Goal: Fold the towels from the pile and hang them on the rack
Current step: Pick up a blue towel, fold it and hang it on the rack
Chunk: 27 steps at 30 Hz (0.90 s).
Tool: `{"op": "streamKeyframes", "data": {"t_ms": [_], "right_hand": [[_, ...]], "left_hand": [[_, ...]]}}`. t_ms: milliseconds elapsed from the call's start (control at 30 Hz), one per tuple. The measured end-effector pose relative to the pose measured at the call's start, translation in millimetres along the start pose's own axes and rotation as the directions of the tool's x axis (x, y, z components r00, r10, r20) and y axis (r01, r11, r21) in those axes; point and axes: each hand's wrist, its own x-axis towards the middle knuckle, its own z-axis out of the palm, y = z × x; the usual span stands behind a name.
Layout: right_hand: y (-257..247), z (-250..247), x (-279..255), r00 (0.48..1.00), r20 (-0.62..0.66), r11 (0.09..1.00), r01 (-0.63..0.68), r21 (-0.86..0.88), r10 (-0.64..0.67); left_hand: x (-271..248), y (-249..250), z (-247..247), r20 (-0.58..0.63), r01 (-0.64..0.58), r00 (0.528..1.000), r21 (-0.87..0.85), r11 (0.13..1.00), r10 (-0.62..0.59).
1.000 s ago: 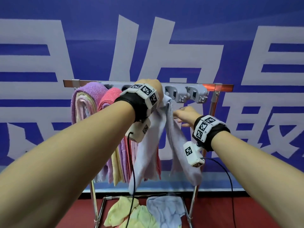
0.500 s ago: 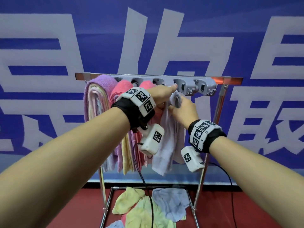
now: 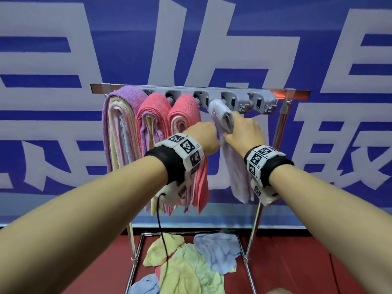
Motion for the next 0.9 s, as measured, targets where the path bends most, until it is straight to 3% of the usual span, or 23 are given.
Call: {"op": "streamKeyframes", "data": {"t_ms": [67,133,233,333,400,533,633,700,833,900], "right_hand": [[-1.7,4.9,-8.7,0.996,0.082,0.986,-0.042,0.159,0.029],[-2.5,8.8,-16.7,0.985,0.17,0.917,-0.098,0.388,0.033],[0.1,16.5,-25.8,0.966,0.254,0.793,-0.126,0.596,-0.037],[10.2,24.7,-25.3,0.976,0.212,0.708,-0.115,0.697,-0.05],[9.2,21.9,-25.2,0.986,0.163,0.709,-0.093,0.699,-0.031],[5.1,20.7,-19.9,0.992,0.124,0.808,-0.044,0.588,-0.037],[8.8,20.6,-16.4,0.999,0.052,0.879,-0.025,0.476,0.001],[15.8,19.8,-15.8,0.999,0.028,0.894,-0.045,0.446,0.037],[26.4,25.8,-20.7,0.991,0.122,0.931,-0.097,0.353,0.057],[28.5,37.1,-28.0,0.978,0.193,0.95,-0.129,0.286,0.075]], "left_hand": [[-4.6,0.4,10.6,-0.066,-0.061,0.997,-0.399,0.915,0.038],[-7.3,-2.6,23.6,-0.219,-0.102,0.975,-0.553,0.827,-0.027],[-5.1,-14.1,38.8,-0.349,-0.101,0.934,-0.466,0.879,-0.077],[-4.0,-22.9,44.5,-0.409,-0.094,0.911,-0.329,0.94,-0.053],[-7.9,-22.7,45.6,-0.44,-0.117,0.898,-0.256,0.96,-0.008],[-14.4,-20.4,45.3,-0.459,-0.174,0.886,-0.194,0.966,0.067],[-10.5,-29.0,52.3,-0.547,-0.219,0.834,-0.209,0.953,0.071],[-5.3,-34.4,59.4,-0.571,-0.234,0.812,-0.128,0.964,0.121],[-2.0,-41.0,73.4,-0.517,-0.284,0.818,0.019,0.959,0.252],[-6.7,-43.3,87.2,-0.431,-0.33,0.849,0.017,0.944,0.305]]}}
